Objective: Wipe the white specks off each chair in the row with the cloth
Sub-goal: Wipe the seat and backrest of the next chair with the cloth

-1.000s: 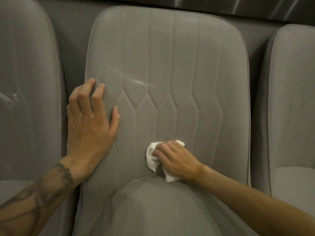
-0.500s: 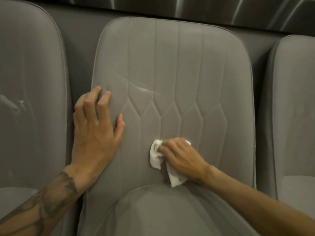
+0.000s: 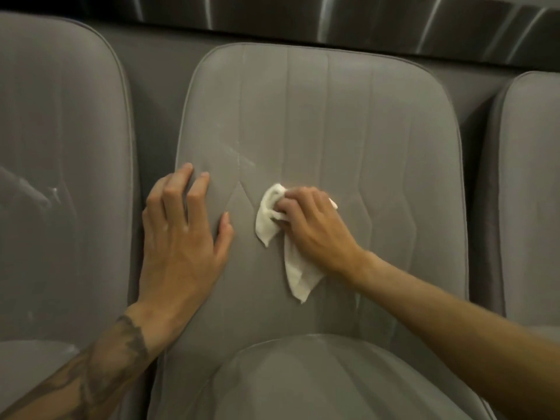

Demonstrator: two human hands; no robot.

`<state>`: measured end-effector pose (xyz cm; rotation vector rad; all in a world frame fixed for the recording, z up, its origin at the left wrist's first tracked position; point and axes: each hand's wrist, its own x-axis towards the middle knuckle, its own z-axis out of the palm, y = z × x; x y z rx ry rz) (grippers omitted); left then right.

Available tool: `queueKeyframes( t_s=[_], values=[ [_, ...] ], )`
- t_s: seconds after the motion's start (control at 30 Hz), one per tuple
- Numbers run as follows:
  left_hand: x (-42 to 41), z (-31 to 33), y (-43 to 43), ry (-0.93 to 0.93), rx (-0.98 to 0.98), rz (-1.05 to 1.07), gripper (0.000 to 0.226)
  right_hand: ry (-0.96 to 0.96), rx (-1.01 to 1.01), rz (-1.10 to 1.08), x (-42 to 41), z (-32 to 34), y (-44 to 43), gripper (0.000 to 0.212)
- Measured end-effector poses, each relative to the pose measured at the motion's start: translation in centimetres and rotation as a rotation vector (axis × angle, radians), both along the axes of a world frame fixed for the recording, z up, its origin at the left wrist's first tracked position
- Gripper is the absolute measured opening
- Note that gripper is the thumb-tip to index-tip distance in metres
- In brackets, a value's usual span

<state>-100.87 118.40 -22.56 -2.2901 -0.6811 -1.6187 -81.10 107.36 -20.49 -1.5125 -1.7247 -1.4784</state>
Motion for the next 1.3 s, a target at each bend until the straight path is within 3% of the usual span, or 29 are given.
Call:
queueKeyframes(
  t_s=[0.03, 0.1, 0.2, 0.27, 0.33, 0.43, 0.5, 0.6, 0.7, 0.8, 0.9, 0.97, 1.03, 1.17, 1.3],
  values=[
    [0.0, 0.0, 0.0, -0.001, -0.001, -0.004, 0.057, -0.036, -0.023, 0.003, 0.7, 0.7, -0.4, 0.016],
    [0.0, 0.1, 0.0, -0.005, -0.002, -0.012, 0.057, -0.044, 0.130, -0.043, 1.9, 5.1, 0.6, 0.020],
    [0.1, 0.1, -0.1, -0.010, -0.009, -0.007, 0.056, 0.215, 0.468, -0.126, 1.4, 14.1, 3.5, 0.020],
    [0.1, 0.1, -0.1, -0.019, -0.008, -0.012, 0.056, 0.336, 0.542, -0.149, 0.5, 15.3, 4.8, 0.026],
    [0.1, 0.1, -0.1, -0.015, -0.003, -0.005, 0.056, 0.303, 0.479, -0.107, -0.6, 12.1, 4.6, 0.024],
    [0.1, -0.1, 0.0, -0.013, -0.004, -0.004, 0.056, 0.205, 0.210, -0.012, -1.8, 4.3, 2.3, 0.017],
    [0.0, 0.0, -0.1, -0.009, -0.018, -0.014, 0.057, 0.130, 0.131, -0.026, -1.4, 3.3, 1.0, 0.018],
    [0.1, 0.2, -0.1, -0.013, -0.018, -0.013, 0.057, 0.080, 0.253, -0.080, -0.1, 9.7, 2.6, 0.019],
    [0.1, 0.1, -0.1, -0.009, -0.019, -0.012, 0.056, 0.223, 0.461, -0.164, 0.1, 16.4, 4.6, 0.023],
    [0.1, 0.1, -0.1, -0.008, -0.003, -0.007, 0.056, 0.257, 0.423, -0.109, -1.3, 12.4, 4.9, 0.022],
    [0.1, 0.1, -0.1, -0.002, 0.001, 0.008, 0.057, 0.151, 0.163, 0.005, -2.3, 4.0, 2.7, 0.018],
    [0.1, 0.1, -0.2, -0.002, -0.006, 0.001, 0.057, 0.046, 0.050, -0.007, -1.3, 3.2, 1.5, 0.019],
    [0.1, 0.1, -0.2, -0.007, -0.013, -0.004, 0.057, 0.034, 0.143, -0.056, 0.0, 6.5, 2.0, 0.017],
    [0.0, 0.2, -0.2, 0.000, -0.017, 0.003, 0.058, 0.239, 0.435, -0.133, 0.0, 11.8, 3.9, 0.019],
    [0.0, 0.1, -0.2, -0.002, -0.009, 0.004, 0.056, 0.209, 0.273, -0.005, -1.9, 1.3, 3.0, 0.014]
  ],
)
